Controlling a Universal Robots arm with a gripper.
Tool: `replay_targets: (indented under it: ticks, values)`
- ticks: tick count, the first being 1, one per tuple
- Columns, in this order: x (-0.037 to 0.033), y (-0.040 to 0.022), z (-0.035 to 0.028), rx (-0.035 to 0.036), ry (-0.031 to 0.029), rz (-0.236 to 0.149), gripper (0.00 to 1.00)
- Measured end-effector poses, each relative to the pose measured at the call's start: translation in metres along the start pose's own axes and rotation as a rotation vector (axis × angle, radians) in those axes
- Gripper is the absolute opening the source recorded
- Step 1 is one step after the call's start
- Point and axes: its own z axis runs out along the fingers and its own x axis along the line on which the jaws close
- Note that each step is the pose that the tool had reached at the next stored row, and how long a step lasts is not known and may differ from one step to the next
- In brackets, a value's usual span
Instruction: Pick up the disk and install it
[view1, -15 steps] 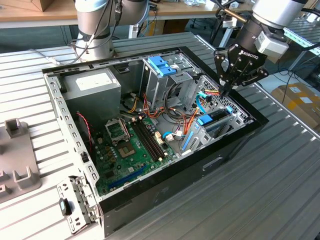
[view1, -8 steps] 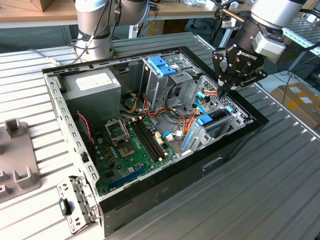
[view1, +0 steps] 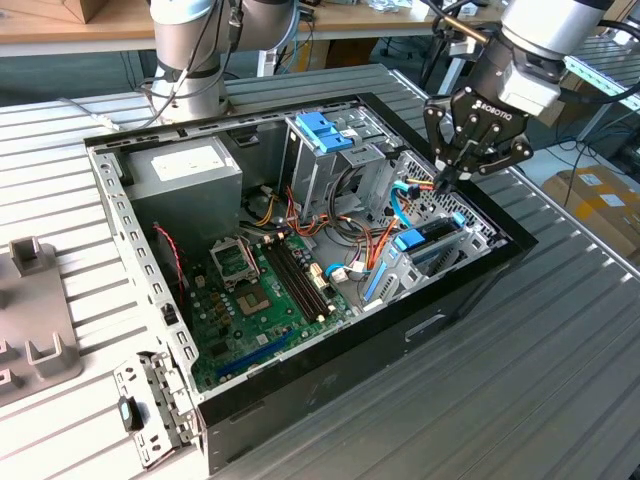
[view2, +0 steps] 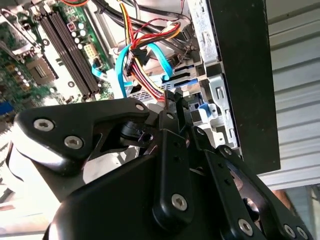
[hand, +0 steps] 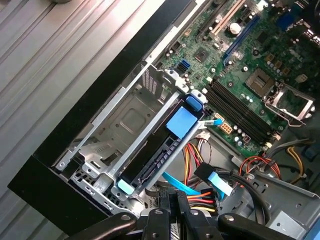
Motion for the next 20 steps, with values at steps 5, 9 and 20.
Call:
replay_targets:
  ticks: [5,9,20]
  values:
    - [0.0000,0.0000,0.0000,0.0019,-0.0022,0.039,0.18]
    - [0.0000,0.0000,0.0000,0.0033,-0.0039,0.070,0.18]
    - [0.0000,0.0000,0.0000,0.0069,-0.0078,0.142,0.18]
